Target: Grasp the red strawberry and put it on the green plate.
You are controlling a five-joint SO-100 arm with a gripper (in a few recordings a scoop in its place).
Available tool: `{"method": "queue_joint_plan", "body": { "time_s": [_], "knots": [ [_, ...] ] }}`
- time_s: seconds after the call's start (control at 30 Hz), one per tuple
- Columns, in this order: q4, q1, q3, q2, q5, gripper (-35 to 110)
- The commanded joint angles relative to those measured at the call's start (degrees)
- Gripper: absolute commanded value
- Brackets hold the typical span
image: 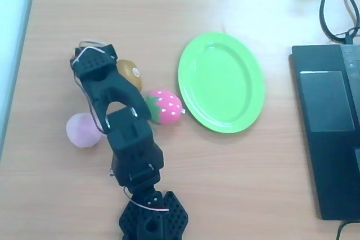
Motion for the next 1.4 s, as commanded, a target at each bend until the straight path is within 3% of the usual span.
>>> {"method": "queue_joint_plan", "body": {
  "time_s": [0.0,0.2,0.77,1.0,1.37],
  "knots": [
    [0.3,1.9,-0.8,7.6,-0.3,10],
    [-0.1,11.5,-1.3,13.8,-1.6,10],
    [1.1,46.0,9.8,19.2,-19.4,7],
    [11.5,53.3,8.0,14.2,-22.0,2],
    [12.8,59.5,-1.6,-5.4,-19.6,2]
  ]
}}
